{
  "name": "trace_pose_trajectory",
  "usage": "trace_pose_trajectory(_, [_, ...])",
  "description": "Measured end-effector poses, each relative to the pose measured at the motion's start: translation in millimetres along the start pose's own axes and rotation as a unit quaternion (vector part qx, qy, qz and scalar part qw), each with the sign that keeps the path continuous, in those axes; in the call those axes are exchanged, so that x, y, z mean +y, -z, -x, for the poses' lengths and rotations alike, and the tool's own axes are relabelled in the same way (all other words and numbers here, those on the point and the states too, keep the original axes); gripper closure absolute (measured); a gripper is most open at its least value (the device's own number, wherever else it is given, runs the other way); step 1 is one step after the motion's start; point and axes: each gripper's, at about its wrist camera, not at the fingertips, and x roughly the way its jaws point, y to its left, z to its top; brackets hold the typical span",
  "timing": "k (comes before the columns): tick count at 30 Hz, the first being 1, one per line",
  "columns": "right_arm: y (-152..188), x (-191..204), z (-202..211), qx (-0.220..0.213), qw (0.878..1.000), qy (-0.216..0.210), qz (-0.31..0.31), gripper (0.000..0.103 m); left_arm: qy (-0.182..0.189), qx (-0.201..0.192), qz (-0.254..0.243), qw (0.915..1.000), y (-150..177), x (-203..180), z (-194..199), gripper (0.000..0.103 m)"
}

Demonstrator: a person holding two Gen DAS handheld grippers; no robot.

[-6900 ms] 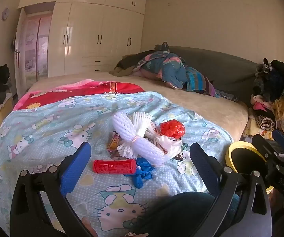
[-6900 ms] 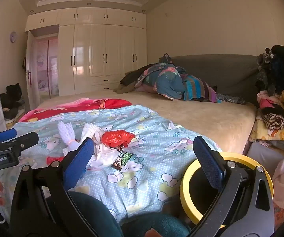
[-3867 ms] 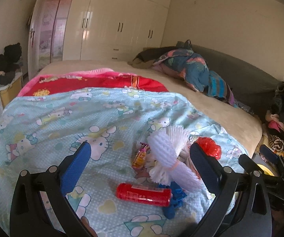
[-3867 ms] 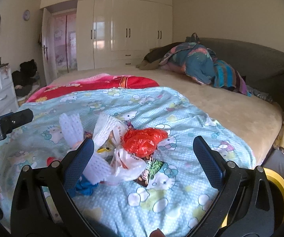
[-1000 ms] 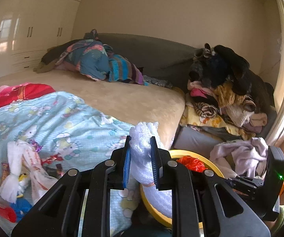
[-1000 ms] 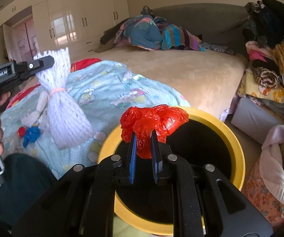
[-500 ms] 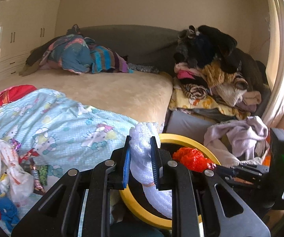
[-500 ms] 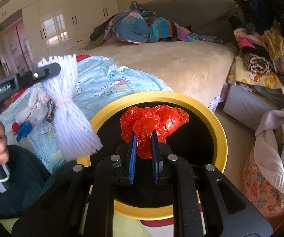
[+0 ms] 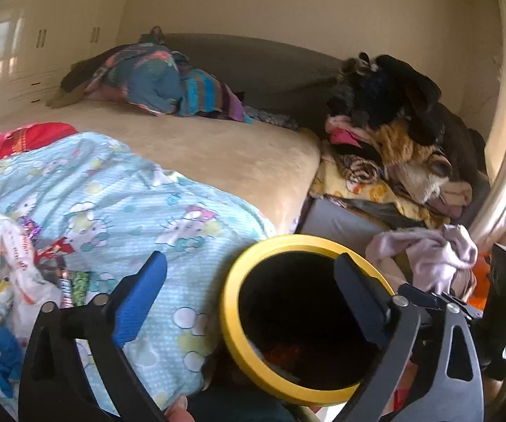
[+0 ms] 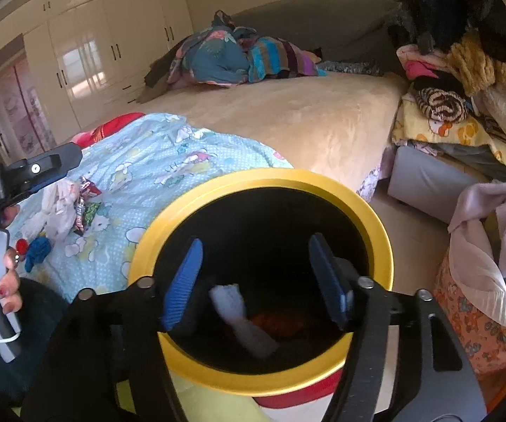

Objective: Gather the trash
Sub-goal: 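Open both grippers over the yellow bin to drop the bag and sleeve, then move both tools back over the trash on the bedspread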

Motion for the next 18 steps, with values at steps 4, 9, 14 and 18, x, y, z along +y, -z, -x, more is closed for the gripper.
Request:
trace_pose_trajectory(4, [-3,15,6,-0.017,1.0,-0.001,0.021,0.037,-0.014,-0.015,0.005,0.9998,-3,8,14,0.007])
trace_pose_trajectory(9, [-8,32,13,-0.032,0.999,-0.012,0.034,0.033,-0.028,-0.033,0.003,0.9991,-6,14,32,0.007])
trace_pose_trajectory(14, [-9,53,16,-0.04,0.997,-0.027,0.053,0.03,-0.042,-0.05,-0.002,0.9978,-6,20,50,0.007])
trace_pose_trajectory(18, [-12,69,19,-0.046,0.996,-0.039,0.065,0.027,-0.053,-0.064,0.002,0.9966,-9,26,62,0.007])
